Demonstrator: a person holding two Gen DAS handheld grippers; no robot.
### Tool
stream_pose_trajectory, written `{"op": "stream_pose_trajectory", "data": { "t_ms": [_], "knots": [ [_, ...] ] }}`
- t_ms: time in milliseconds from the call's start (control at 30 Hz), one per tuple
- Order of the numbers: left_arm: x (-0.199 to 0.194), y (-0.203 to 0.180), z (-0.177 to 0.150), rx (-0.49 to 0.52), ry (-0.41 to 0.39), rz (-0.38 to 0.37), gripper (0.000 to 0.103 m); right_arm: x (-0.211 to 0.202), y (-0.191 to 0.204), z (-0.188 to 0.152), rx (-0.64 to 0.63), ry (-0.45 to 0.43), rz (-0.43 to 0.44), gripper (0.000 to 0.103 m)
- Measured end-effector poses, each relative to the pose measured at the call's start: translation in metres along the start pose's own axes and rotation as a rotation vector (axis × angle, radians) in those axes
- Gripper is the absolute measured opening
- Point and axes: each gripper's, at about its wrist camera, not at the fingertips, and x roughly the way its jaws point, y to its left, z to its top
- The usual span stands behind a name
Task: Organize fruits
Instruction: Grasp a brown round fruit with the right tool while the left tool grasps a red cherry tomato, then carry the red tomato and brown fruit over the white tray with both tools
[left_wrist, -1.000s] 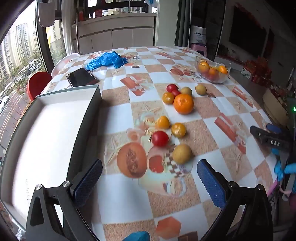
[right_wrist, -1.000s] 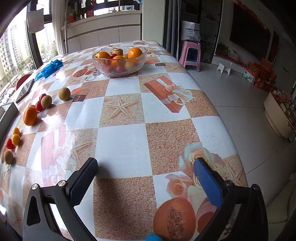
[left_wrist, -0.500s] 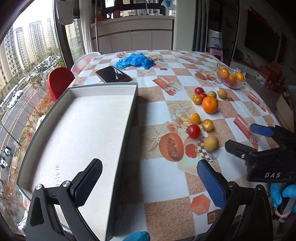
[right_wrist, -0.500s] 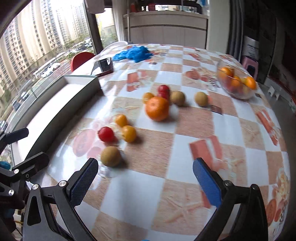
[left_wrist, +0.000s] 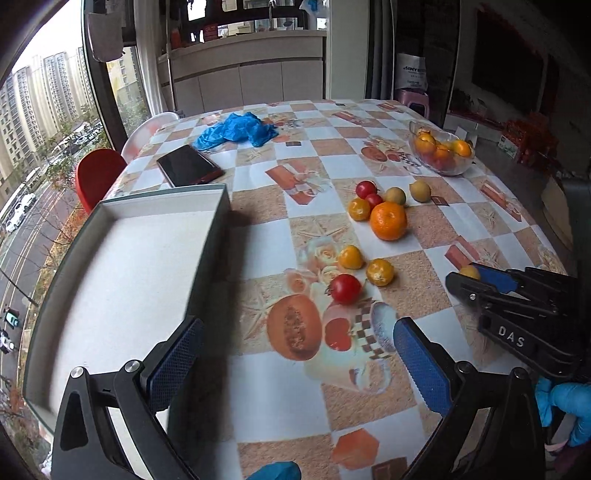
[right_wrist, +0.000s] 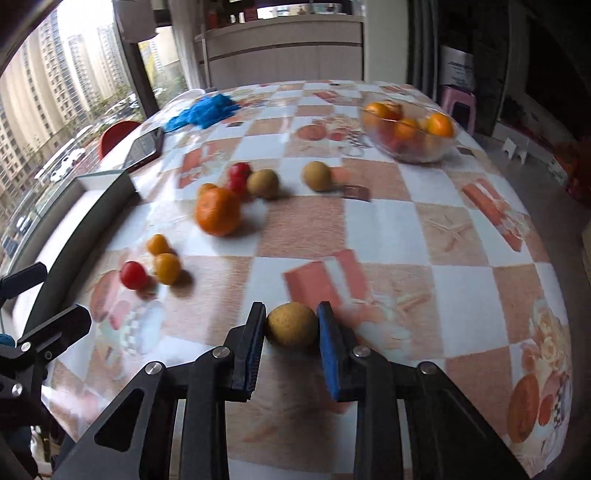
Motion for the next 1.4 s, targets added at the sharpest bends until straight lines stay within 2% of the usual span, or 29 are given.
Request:
{"op": "stream_pose_trajectory", "data": {
  "t_ms": [133,267,333,500,633,667,767,800,833,900,1067,1400],
  "knots": [
    [0.033,-0.019,0.008,0.009,0.022,0.024,0.103,-0.008,-0.031,-0.005,0.051,-0.028,-0.036,0.031],
    [0.059,-0.017,0.011,-0.014,0.080,0.029,0.103,-0.009,-0.031,-0.011,0.040,-0.073,-0.049,0.031],
    [0.062,-0.010,0.010,-0.052,0.077,-0.007,0.103,-0.007,-0.028,-0.012,0.026,-0.094,-0.066,0.031],
    [0.059,-0.012,0.003,-0.048,0.036,-0.002,0.103,-0.005,-0.025,-0.014,0.016,-0.117,-0.075,0.031],
    [0.062,-0.013,0.011,-0.044,0.080,0.006,0.103,-0.004,-0.025,-0.011,0.004,-0.096,-0.060,0.036],
    [0.061,-0.014,0.011,-0.037,0.076,0.005,0.101,-0.004,-0.025,-0.010,0.003,-0.089,-0.059,0.036],
    [0.056,-0.020,0.012,-0.016,0.056,-0.020,0.077,-0.004,-0.025,-0.008,0.013,-0.075,-0.057,0.036],
    [0.054,-0.023,0.012,-0.008,0.053,-0.032,0.063,-0.004,-0.026,-0.008,0.019,-0.070,-0.053,0.036],
    [0.052,-0.024,0.012,-0.005,0.047,-0.037,0.044,-0.005,-0.027,-0.008,0.028,-0.066,-0.048,0.033],
    [0.050,-0.022,0.012,-0.007,0.044,-0.049,0.028,-0.007,-0.030,-0.009,0.050,-0.059,-0.023,0.031],
    [0.041,-0.008,0.007,-0.059,0.046,-0.096,0.027,-0.018,-0.031,-0.016,0.056,-0.059,0.003,0.031],
    [0.003,0.004,-0.003,-0.055,-0.005,-0.102,0.027,-0.032,-0.013,-0.013,0.021,-0.058,0.025,0.031]
  ]
}}
